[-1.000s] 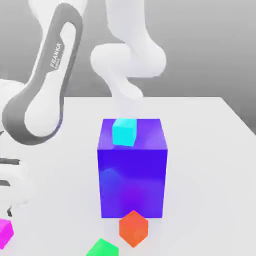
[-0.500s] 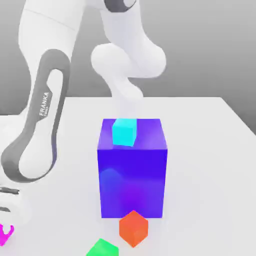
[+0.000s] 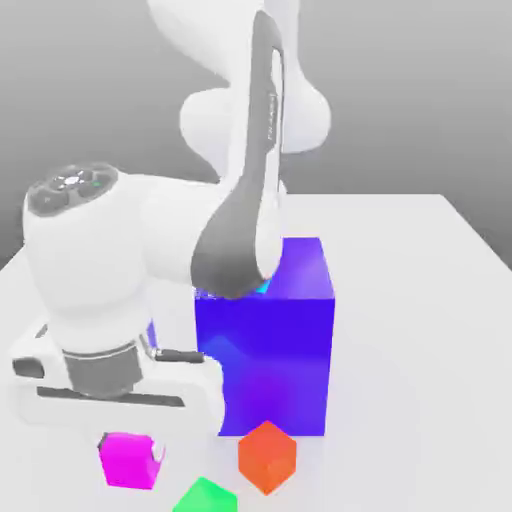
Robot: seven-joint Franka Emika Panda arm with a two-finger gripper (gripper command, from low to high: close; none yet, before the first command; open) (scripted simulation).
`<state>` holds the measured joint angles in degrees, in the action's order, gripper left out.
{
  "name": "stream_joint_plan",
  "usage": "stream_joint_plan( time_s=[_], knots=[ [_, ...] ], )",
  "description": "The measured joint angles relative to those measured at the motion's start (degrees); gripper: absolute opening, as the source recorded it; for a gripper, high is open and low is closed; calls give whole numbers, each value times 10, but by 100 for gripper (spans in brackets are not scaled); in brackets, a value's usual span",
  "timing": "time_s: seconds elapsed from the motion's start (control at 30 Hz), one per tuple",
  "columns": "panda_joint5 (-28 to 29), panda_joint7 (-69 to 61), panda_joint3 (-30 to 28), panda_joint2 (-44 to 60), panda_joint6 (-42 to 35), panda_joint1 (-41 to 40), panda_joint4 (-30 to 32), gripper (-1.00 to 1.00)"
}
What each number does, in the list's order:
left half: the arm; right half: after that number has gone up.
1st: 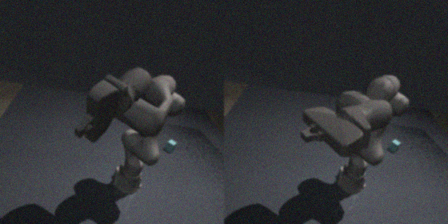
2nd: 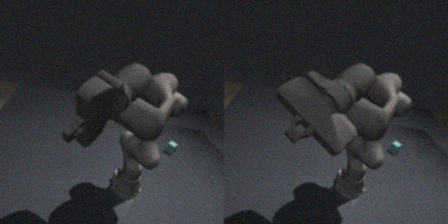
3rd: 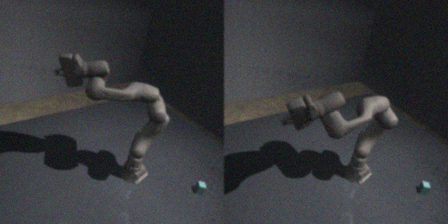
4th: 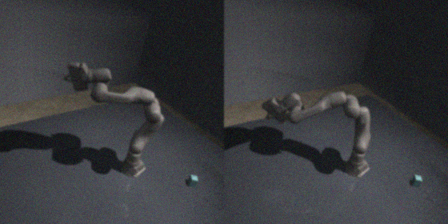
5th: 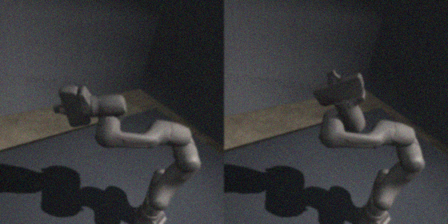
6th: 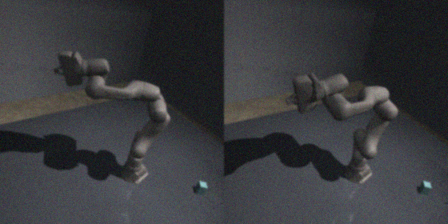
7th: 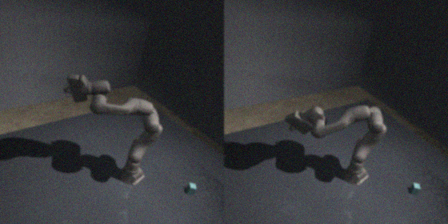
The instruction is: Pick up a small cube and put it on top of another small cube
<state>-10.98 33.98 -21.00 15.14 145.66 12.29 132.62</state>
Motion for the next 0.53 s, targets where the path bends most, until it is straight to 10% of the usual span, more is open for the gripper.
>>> stream_joint_plan(
  time_s=[0.17,0.2,0.53],
  knots=[
    [-22,9,29,51,59,10,3,-100],
    [-31,2,36,65,72,5,2,100],
    [5,28,17,15,29,19,6,100]
  ],
)
